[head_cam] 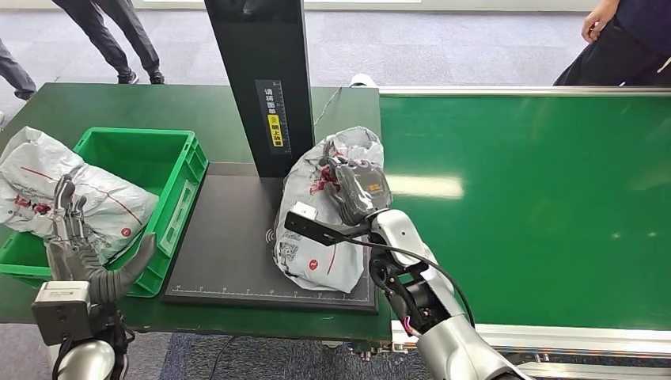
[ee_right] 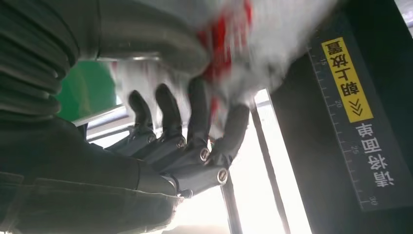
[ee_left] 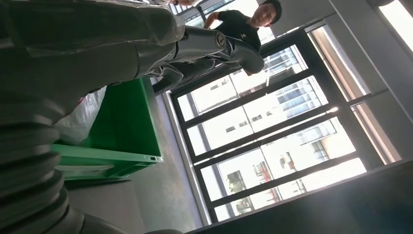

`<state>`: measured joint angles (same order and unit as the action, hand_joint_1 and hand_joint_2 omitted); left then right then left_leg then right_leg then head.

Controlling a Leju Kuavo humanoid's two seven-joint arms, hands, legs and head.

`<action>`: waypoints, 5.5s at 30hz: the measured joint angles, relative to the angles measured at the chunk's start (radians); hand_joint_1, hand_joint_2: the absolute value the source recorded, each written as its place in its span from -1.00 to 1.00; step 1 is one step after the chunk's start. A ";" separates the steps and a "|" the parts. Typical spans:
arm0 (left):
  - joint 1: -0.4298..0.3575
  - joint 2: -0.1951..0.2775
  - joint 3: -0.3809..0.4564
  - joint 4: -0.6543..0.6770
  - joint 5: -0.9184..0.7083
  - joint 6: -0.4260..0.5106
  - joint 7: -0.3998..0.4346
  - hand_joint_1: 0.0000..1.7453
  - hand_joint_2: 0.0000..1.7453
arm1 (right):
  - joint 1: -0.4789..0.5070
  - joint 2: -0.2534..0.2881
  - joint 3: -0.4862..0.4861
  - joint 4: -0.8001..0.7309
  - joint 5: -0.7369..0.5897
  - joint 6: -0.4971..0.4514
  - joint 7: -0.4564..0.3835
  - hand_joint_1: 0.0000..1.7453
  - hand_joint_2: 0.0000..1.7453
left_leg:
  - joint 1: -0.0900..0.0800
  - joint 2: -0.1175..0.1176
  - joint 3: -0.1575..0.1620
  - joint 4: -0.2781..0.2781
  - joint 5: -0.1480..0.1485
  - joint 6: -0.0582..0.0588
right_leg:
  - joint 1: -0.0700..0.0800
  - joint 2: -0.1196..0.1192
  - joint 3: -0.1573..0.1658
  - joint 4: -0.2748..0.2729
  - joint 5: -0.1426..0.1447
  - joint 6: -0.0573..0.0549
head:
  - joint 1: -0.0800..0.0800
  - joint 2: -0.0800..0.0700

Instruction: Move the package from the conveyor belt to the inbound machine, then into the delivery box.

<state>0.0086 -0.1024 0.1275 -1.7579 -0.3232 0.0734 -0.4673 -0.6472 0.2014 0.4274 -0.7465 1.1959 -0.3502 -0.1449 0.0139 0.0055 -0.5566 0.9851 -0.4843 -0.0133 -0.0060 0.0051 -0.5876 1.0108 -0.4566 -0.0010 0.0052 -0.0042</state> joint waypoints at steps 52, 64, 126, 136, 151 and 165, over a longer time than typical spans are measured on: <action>0.032 -0.005 0.007 -0.015 -0.015 0.016 -0.016 -1.00 1.00 | 0.172 -0.051 -0.076 -0.233 -0.154 -0.007 -0.155 -1.00 1.00 | 0.000 -0.001 -0.001 0.000 0.000 0.000 | 0.000 -0.001 -0.001 0.000 0.000 0.000 | 0.000 0.000; 0.155 -0.041 0.006 -0.079 -0.012 0.027 -0.047 -1.00 1.00 | 0.556 -0.183 -0.191 -0.880 -0.709 0.116 -0.358 -1.00 1.00 | 0.000 -0.003 -0.002 0.000 -0.002 0.000 | 0.000 -0.002 -0.002 -0.001 -0.002 0.001 | 0.000 0.000; -0.935 -0.035 -0.618 1.288 -0.333 -0.284 0.147 -1.00 1.00 | 0.646 -0.035 -0.161 -0.886 -1.116 0.325 -0.527 -1.00 1.00 | 0.000 -0.004 -0.004 0.000 0.003 0.000 | 0.000 -0.005 -0.002 0.000 0.003 0.000 | 0.000 0.000; -0.935 -0.016 -0.627 1.294 -0.230 -0.401 0.079 -1.00 1.00 | 0.635 -0.037 -0.147 -0.848 -1.125 0.327 -0.527 -1.00 1.00 | 0.000 -0.004 -0.003 0.000 0.004 0.000 | 0.000 -0.005 -0.002 0.000 0.003 0.000 | 0.000 0.000; -0.966 -0.025 -0.728 1.362 -0.270 -0.447 0.209 -1.00 1.00 | 0.608 -0.046 -0.128 -0.798 -1.156 0.337 -0.552 -1.00 1.00 | 0.000 -0.004 -0.004 0.000 0.004 0.000 | 0.000 -0.005 -0.002 0.000 0.003 0.000 | 0.000 0.000; -0.966 -0.024 -0.799 1.399 -0.282 -0.438 0.238 0.36 1.00 | 0.586 -0.056 -0.092 -0.774 -1.181 0.319 -0.552 -1.00 1.00 | 0.000 -0.004 -0.004 0.000 0.004 0.000 | 0.000 -0.005 -0.002 0.000 0.003 0.000 | 0.000 0.000</action>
<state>-0.9569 -0.1267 -0.6713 -0.3590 -0.6050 -0.3642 -0.2296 -0.0613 0.1457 0.3357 -1.5202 0.0149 -0.0315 -0.6973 0.0136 0.0014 -0.5602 0.9853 -0.4808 -0.0131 -0.0063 0.0004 -0.5897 1.0105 -0.4535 -0.0012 0.0050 -0.0042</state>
